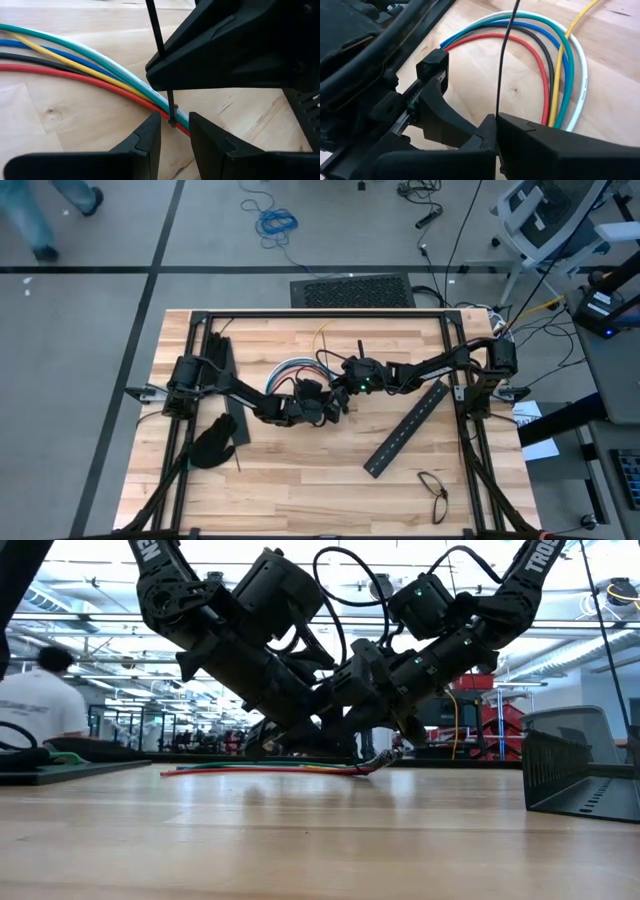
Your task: Ziptie cables
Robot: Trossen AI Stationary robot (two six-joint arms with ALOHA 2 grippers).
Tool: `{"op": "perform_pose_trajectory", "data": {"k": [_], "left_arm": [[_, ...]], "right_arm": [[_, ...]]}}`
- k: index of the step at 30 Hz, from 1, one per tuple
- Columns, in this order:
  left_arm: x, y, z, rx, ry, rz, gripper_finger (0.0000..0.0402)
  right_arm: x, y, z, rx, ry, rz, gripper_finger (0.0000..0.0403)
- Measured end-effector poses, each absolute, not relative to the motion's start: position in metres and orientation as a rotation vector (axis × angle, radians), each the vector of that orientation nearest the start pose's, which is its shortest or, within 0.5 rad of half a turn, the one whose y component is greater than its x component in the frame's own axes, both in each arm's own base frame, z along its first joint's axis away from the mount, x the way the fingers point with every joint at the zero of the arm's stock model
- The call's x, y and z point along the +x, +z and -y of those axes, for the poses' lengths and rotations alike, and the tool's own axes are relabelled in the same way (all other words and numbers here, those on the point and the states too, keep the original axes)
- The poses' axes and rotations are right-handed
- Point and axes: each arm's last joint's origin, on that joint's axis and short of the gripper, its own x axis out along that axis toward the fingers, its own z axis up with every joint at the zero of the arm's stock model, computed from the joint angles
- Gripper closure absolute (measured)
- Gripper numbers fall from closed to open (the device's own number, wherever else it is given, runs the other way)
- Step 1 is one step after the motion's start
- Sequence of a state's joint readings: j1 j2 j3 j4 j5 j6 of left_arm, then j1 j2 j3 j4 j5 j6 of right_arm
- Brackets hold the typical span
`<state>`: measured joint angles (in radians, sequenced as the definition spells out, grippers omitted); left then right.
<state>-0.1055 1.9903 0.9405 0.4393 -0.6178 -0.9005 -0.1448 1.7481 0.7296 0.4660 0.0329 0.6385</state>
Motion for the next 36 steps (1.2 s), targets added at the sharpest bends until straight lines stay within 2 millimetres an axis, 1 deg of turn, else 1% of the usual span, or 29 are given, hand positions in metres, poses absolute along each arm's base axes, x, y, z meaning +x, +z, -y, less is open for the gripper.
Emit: {"op": "perform_pose_trajectory", "data": {"k": [4,15,24,29,32,36], "left_arm": [[0.3759,0.1099,0.0222,-0.612,0.720,-0.305,0.0304],[0.3763,0.1103,0.0184,-0.608,0.734,-0.296,0.0305],[0.3760,0.1114,0.0248,-0.606,0.734,-0.284,0.0305],[0.3743,0.1106,0.0251,-0.576,0.788,-0.268,0.0305],[0.3744,0.1108,0.0222,-0.575,0.800,-0.260,0.0317],[0.3749,0.1113,0.0215,-0.579,0.800,-0.255,0.0350]], "right_arm": [[0.3249,0.1355,0.0483,0.653,-0.341,-0.480,0.0403],[0.3257,0.1363,0.0470,0.660,-0.319,-0.471,0.0403],[0.3267,0.1376,0.0459,0.686,-0.297,-0.458,0.0403],[0.3284,0.1401,0.0438,0.703,-0.266,-0.444,0.0403],[0.3285,0.1403,0.0435,0.702,-0.265,-0.442,0.0403],[0.3286,0.1405,0.0440,0.702,-0.270,-0.438,0.0403]]}}
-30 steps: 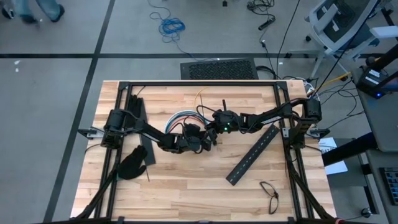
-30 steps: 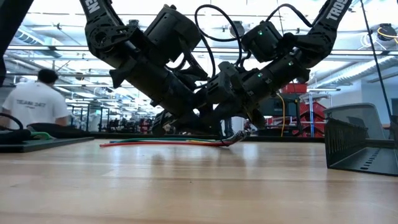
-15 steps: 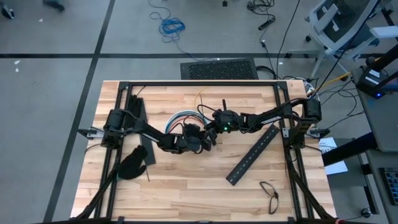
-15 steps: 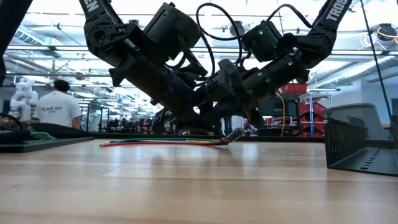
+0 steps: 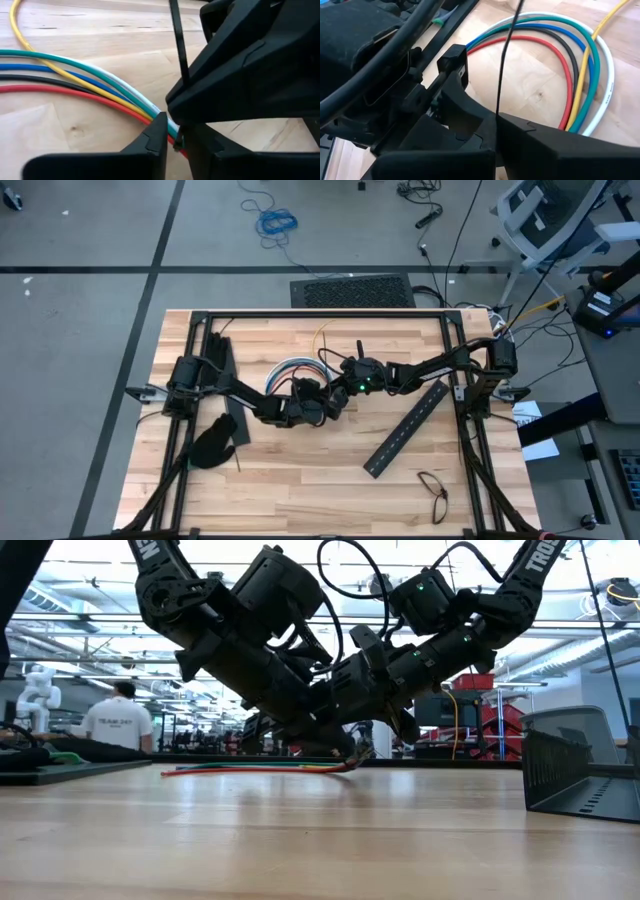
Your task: Ziptie cables
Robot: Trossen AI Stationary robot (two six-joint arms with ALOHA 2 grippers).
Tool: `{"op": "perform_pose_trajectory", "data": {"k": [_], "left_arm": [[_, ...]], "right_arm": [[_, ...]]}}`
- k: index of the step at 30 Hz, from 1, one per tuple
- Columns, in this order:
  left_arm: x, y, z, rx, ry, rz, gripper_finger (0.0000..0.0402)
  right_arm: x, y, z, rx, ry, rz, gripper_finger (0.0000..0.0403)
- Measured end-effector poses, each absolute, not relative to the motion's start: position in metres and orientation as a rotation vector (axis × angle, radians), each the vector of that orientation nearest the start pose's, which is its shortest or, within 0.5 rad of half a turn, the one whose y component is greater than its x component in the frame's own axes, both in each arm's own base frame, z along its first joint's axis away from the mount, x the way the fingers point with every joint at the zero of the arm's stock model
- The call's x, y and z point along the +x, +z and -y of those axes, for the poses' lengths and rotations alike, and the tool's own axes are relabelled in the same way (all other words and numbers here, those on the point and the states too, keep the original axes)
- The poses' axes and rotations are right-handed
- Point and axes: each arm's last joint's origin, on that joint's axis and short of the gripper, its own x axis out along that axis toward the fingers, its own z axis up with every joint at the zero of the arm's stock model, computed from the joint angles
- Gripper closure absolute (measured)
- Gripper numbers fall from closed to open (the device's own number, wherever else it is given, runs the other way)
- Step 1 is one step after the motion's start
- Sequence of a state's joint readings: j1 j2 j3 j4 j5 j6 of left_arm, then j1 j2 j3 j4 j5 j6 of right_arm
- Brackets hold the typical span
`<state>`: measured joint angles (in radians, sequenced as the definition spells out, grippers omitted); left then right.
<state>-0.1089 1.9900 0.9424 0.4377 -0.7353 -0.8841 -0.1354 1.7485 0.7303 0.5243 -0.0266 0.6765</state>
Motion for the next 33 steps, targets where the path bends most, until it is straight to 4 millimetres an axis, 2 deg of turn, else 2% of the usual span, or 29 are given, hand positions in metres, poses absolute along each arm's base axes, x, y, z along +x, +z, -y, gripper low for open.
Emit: {"op": "perform_pose_trajectory", "data": {"k": [7,21,33], "left_arm": [[0.375,0.111,0.023,-0.575,0.797,-0.260,0.0395],[0.374,0.112,0.022,-0.570,0.813,-0.249,0.0398],[0.375,0.113,0.021,-0.572,0.815,-0.230,0.0384]], "right_arm": [[0.329,0.141,0.044,0.713,-0.270,-0.435,0.0403],[0.329,0.143,0.052,0.725,-0.297,-0.384,0.0403],[0.329,0.149,0.064,0.756,-0.291,-0.308,0.0403]]}}
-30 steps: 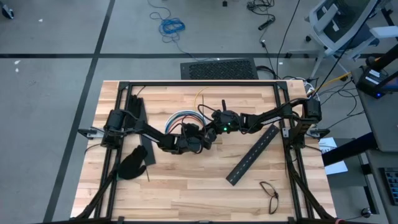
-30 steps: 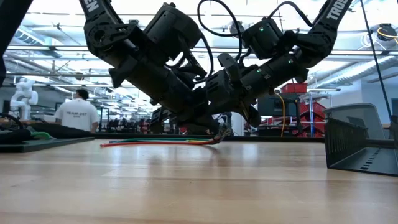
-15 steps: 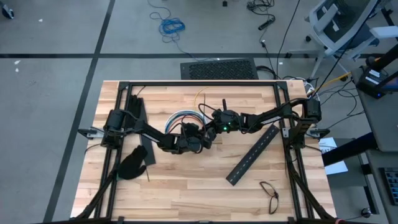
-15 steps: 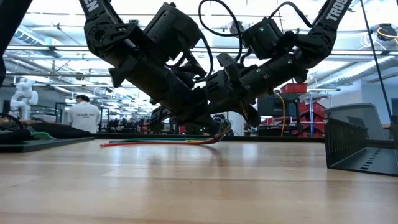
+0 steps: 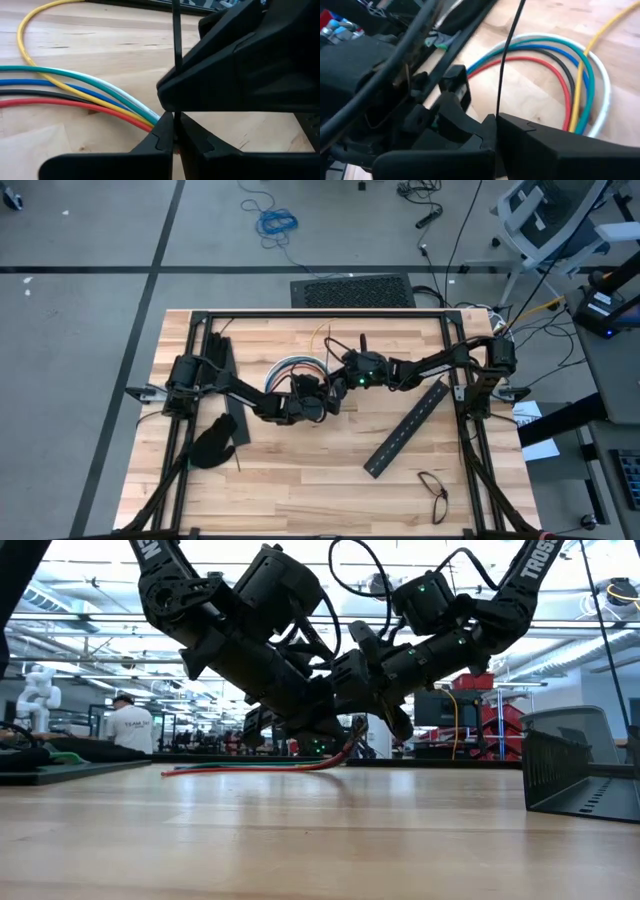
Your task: Ziptie cables
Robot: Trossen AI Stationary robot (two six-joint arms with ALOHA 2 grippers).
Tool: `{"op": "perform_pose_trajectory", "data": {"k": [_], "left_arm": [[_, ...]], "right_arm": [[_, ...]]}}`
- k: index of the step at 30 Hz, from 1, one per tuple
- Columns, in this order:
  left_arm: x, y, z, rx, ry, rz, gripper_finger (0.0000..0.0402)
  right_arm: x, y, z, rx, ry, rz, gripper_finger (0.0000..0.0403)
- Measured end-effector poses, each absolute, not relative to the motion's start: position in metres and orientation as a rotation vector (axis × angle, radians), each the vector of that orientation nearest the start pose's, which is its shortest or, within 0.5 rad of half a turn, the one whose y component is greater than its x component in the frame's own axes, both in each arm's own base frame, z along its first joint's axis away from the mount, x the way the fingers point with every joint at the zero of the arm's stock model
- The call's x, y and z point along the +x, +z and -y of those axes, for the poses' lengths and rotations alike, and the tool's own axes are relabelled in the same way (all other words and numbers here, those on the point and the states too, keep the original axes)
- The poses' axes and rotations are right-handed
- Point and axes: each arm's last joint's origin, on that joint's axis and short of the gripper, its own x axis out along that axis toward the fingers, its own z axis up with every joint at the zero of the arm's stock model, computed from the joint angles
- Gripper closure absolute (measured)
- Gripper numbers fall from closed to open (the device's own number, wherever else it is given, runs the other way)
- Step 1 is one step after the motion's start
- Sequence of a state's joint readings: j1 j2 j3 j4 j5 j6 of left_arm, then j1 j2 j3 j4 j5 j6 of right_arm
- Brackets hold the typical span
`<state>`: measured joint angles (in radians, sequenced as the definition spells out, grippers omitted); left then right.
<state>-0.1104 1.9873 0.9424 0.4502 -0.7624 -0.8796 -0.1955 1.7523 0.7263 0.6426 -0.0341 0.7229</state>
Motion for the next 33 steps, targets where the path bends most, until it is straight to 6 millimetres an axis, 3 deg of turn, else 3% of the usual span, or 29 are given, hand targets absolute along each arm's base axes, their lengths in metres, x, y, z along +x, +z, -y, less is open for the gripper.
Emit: {"op": "perform_pose_trajectory", "data": {"k": [12,21,29,33], "left_arm": [[0.374,0.112,0.026,-0.552,0.787,-0.263,0.0383],[0.382,0.080,0.037,-0.662,0.801,-0.259,0.0383],[0.399,0.063,0.043,-0.623,0.813,-0.270,0.0383],[0.405,0.064,0.046,-0.590,0.799,-0.277,0.0383]], "right_arm": [[0.331,0.153,0.067,0.747,-0.269,-0.284,0.0403],[0.330,0.153,0.072,0.755,-0.269,-0.282,0.0403],[0.330,0.152,0.072,0.750,-0.260,-0.293,0.0403],[0.330,0.151,0.071,0.745,-0.262,-0.309,0.0403]]}}
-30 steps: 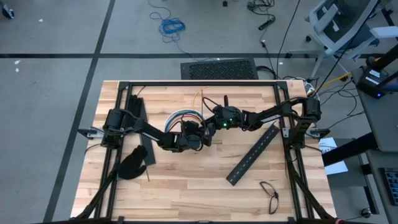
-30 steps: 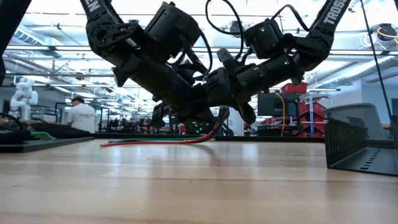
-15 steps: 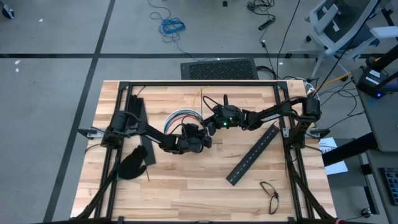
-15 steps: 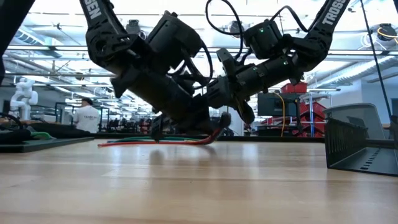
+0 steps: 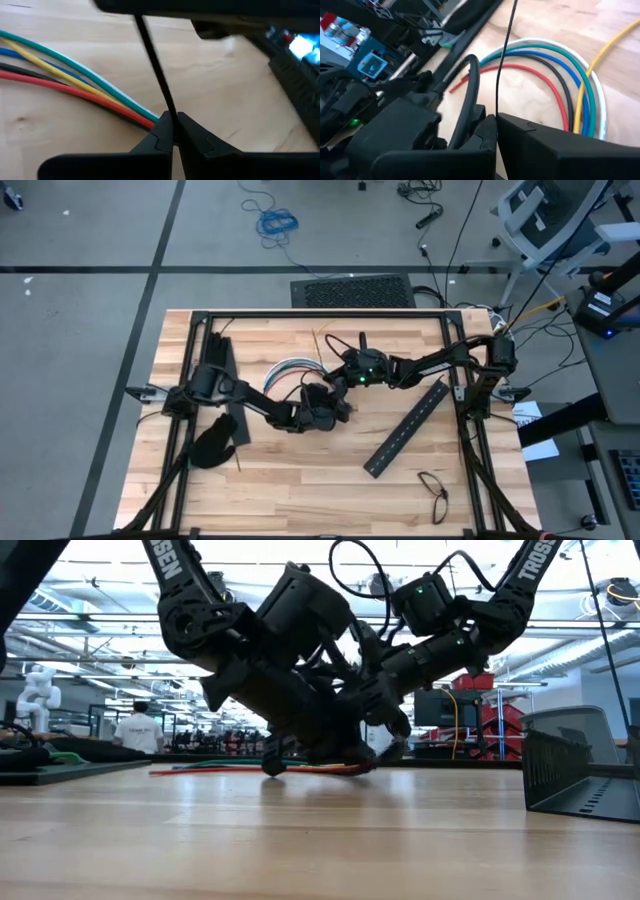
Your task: Ziptie cables
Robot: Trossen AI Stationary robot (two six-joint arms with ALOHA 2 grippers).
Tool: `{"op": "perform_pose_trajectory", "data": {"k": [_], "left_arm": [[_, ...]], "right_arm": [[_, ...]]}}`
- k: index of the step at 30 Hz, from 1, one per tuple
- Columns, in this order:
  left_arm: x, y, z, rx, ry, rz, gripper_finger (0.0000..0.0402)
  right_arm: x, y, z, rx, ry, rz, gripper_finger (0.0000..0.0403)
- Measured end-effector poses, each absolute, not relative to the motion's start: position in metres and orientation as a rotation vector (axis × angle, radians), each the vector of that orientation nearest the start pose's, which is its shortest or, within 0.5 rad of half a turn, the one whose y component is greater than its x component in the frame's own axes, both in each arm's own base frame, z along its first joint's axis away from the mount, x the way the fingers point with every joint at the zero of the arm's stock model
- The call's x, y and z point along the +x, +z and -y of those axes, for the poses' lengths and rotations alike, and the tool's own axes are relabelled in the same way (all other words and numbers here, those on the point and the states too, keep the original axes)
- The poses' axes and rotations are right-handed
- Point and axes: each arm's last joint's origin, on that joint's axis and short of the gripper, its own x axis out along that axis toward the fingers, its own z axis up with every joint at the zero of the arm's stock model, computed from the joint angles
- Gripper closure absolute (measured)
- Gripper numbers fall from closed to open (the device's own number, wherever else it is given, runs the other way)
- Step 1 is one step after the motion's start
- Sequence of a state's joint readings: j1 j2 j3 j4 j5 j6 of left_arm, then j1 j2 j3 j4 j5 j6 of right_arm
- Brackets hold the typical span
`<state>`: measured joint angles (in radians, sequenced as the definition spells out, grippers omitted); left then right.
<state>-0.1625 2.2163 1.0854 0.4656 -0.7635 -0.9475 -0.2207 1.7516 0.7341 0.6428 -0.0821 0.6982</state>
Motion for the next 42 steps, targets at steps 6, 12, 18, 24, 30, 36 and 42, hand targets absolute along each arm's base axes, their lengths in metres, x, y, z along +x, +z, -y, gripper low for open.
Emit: {"op": "perform_pose_trajectory", "data": {"k": [6,12,18,24,30,36,42], "left_arm": [[0.406,0.078,0.048,-0.516,0.746,-0.317,0.0383],[0.406,0.078,0.050,-0.534,0.728,-0.323,0.0383],[0.406,0.079,0.053,-0.533,0.719,-0.318,0.0383],[0.408,0.089,0.054,-0.646,0.632,-0.322,0.0365],[0.415,0.095,0.046,-0.796,0.524,-0.311,0.0276],[0.419,0.125,0.047,-0.805,0.415,-0.178,0.0188],[0.416,0.160,0.056,-0.915,0.148,-0.232,0.0155]], "right_arm": [[0.329,0.151,0.072,0.748,-0.279,-0.328,0.0388],[0.329,0.150,0.071,0.731,-0.235,-0.364,0.0309],[0.330,0.153,0.072,0.760,-0.210,-0.333,0.0207],[0.331,0.163,0.071,0.762,-0.102,-0.293,0.0144],[0.329,0.170,0.070,0.742,-0.088,-0.276,0.0112],[0.326,0.186,0.071,0.701,-0.036,-0.235,0.0097],[0.320,0.225,0.093,0.523,-0.035,-0.101,0.0096]]}}
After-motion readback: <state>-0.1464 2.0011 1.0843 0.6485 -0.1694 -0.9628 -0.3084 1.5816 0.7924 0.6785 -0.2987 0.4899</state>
